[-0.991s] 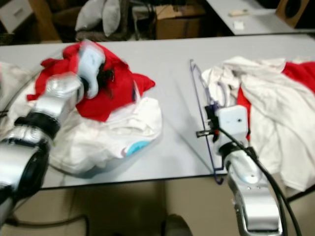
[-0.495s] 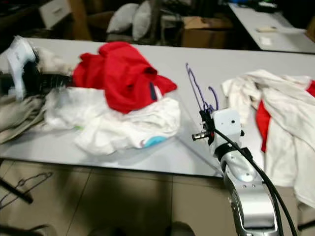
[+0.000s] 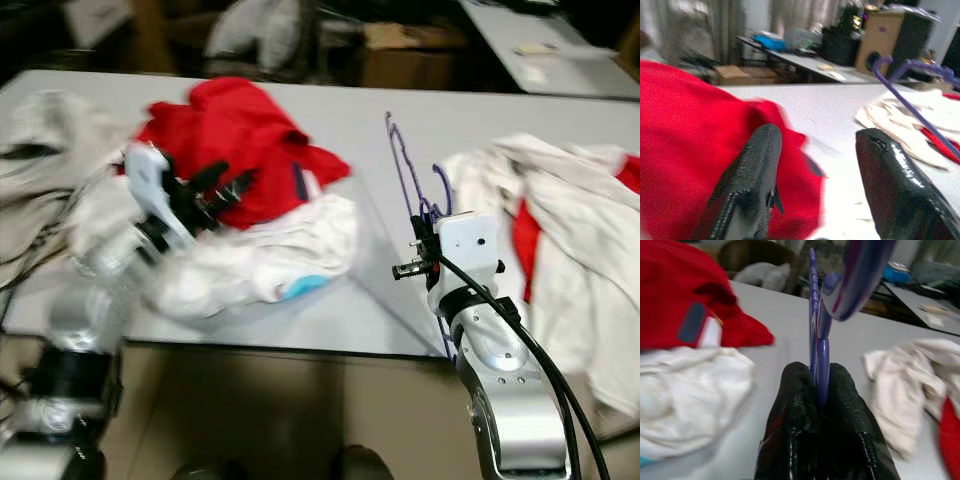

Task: Hang hanger

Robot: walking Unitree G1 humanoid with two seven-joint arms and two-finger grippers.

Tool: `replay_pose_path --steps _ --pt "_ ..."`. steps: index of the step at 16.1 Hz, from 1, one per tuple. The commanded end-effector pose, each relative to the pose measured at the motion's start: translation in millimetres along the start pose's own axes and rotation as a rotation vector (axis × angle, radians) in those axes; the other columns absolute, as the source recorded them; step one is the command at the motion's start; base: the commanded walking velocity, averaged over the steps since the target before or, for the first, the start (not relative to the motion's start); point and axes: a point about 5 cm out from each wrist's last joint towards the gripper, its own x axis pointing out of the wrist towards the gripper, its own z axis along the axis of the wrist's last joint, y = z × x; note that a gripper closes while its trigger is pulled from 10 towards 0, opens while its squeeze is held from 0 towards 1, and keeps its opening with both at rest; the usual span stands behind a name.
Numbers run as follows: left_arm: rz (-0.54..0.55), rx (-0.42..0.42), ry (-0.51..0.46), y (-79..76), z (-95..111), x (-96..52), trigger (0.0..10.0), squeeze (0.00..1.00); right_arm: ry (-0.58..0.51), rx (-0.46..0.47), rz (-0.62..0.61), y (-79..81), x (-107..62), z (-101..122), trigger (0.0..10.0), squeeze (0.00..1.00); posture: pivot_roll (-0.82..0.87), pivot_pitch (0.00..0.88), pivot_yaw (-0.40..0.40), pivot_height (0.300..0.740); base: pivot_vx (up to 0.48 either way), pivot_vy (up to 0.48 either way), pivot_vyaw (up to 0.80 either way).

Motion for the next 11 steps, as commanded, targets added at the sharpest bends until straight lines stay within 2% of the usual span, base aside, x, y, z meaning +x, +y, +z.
replay_pose_path --steps 1,2,3,9,10,11 --pt "0.060 0.038 -0.012 -1.5 2.4 -1.2 10.0 0.69 0.005 -0.008 -0.032 -4.7 -2.8 0.7 10.0 0.00 -0.19 0.000 0.016 0.740 0.000 -0.454 0.00" --pt "0.097 0.040 0.010 -1.2 -3.4 -3.7 10.0 0.69 0.017 -0.011 -0.049 -6.3 -3.3 -2.1 10.0 0.00 -0.19 0.000 0.013 0.740 0.000 -0.461 0.00" --pt "0.131 0.079 0.030 0.6 -8.5 -8.1 10.0 0.68 0.021 -0.010 -0.064 -8.5 -3.3 -2.9 10.0 0.00 -0.19 0.000 0.013 0.740 0.000 -0.458 0.00" --pt "0.190 0.103 0.053 1.4 -19.1 -15.7 10.0 0.64 0.040 -0.015 -0.103 -18.0 -3.6 -3.9 10.0 0.00 -0.19 0.000 0.019 0.740 0.000 -0.451 -0.80" --pt "0.202 0.074 0.059 1.1 -19.0 -14.2 10.0 0.42 0.037 -0.006 -0.099 -17.3 -3.9 -3.8 10.0 0.00 -0.19 0.000 0.022 0.740 0.000 0.000 0.00" --pt "0.201 0.084 0.042 0.6 -15.9 -13.0 10.0 0.35 0.035 -0.008 -0.096 -16.3 -4.3 -3.5 10.0 0.00 -0.19 0.000 0.022 0.740 0.000 0.000 0.00"
